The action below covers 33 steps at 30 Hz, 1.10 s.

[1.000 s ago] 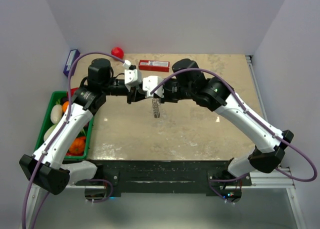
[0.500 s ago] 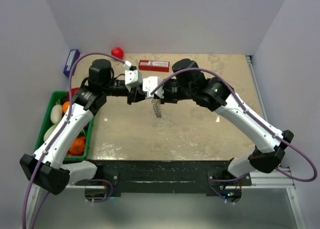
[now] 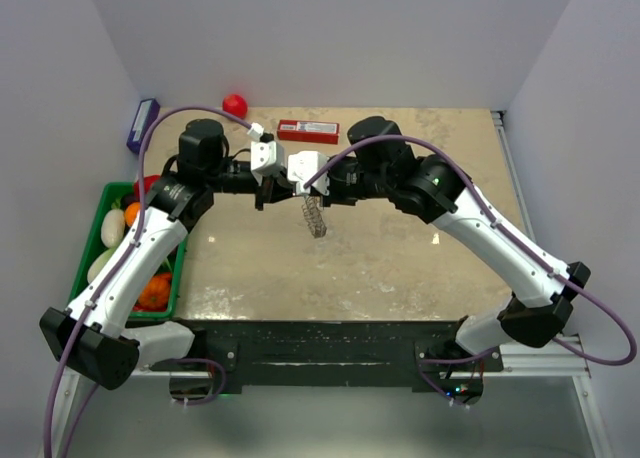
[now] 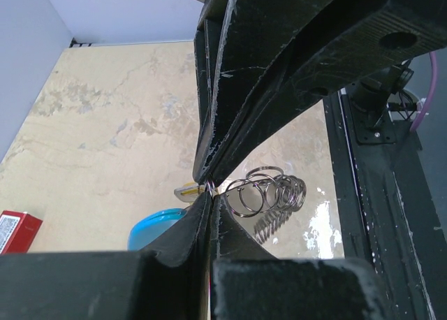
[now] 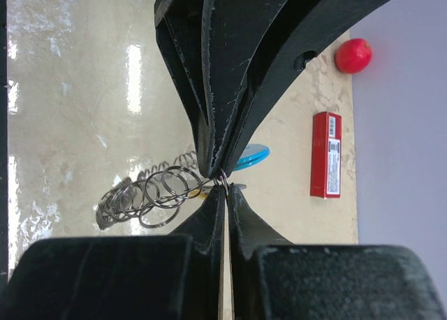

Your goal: Remove the keys from the keyring

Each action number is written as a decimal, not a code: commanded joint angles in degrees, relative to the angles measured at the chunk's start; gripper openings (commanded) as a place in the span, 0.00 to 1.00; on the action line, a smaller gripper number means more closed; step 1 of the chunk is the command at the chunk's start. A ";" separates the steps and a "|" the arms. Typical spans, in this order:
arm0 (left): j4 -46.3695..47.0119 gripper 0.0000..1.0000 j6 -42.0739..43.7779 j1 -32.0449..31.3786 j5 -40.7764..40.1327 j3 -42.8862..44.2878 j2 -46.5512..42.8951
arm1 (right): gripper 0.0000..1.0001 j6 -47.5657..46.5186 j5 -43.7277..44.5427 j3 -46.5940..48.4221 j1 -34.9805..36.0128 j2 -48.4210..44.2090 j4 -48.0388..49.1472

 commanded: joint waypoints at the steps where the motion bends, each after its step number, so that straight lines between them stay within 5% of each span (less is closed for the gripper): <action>1: 2.68 0.00 -1.11 -0.03 0.03 0.11 -0.92 | 0.00 -0.35 -1.46 0.16 0.43 -2.05 3.05; 8: 2.86 0.00 -1.20 0.06 1.44 -0.07 -0.92 | 0.00 -0.17 -1.99 -0.37 0.43 -2.31 3.75; 12: 3.21 0.00 -2.17 1.29 5.03 0.46 -1.44 | 0.24 0.00 -2.17 -0.98 0.52 -3.54 4.28; 17: 2.25 0.00 -2.34 2.17 8.64 1.87 -1.97 | 0.39 -0.35 -2.16 -1.60 0.26 -5.29 4.10; 33: 3.82 0.00 -6.21 4.19 19.46 3.71 -1.62 | 0.32 2.37 -15.43 -6.78 -2.73 -8.81 5.51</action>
